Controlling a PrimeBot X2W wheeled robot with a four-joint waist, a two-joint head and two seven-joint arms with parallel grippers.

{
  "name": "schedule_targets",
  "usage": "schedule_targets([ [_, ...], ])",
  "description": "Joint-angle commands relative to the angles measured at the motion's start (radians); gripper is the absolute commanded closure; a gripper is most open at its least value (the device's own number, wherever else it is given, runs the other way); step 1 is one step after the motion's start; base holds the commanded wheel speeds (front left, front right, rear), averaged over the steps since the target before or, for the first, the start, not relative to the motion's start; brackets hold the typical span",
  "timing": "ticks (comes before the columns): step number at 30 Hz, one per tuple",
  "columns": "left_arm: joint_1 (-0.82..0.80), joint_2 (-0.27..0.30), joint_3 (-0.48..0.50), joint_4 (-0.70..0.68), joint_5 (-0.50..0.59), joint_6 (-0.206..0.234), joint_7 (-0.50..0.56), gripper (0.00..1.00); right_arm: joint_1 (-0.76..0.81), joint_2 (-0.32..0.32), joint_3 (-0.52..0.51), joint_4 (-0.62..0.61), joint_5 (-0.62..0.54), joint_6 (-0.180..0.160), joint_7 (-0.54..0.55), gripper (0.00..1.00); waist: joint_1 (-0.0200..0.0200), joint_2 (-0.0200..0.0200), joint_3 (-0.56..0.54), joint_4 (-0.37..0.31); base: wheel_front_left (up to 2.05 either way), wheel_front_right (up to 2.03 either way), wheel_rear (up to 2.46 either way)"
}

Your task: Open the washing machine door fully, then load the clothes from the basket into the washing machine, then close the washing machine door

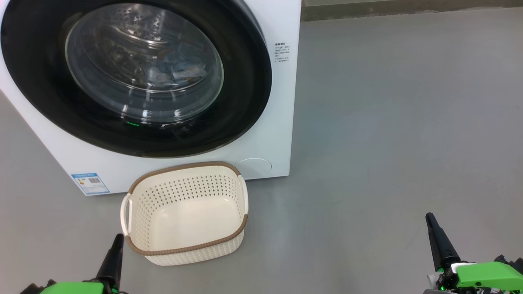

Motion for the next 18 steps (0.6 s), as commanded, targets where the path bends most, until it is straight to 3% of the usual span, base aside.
schedule_targets([
  [1, -0.049, 0.019, 0.034, -0.015, -0.029, -0.007, 0.011, 1.00, -0.051, -0.007, 0.017, -0.021, 0.032, 0.001, 0.010, 1.00, -0.0001, 0.0000, 0.000, 0.000, 0.00, 0.00, 0.00],
  [6, -0.059, 0.020, 0.037, -0.010, -0.086, -0.007, 0.026, 1.00, -0.058, -0.007, 0.013, -0.016, 0.089, 0.002, 0.026, 1.00, -0.0001, 0.0000, -0.001, -0.002, 0.00, 0.00, 0.00],
  [18, -0.059, 0.020, 0.037, -0.010, -0.088, -0.007, 0.027, 1.00, -0.059, -0.004, 0.009, -0.016, 0.089, 0.002, 0.029, 1.00, -0.0001, 0.0000, -0.001, -0.002, 0.00, 0.00, 0.00],
])
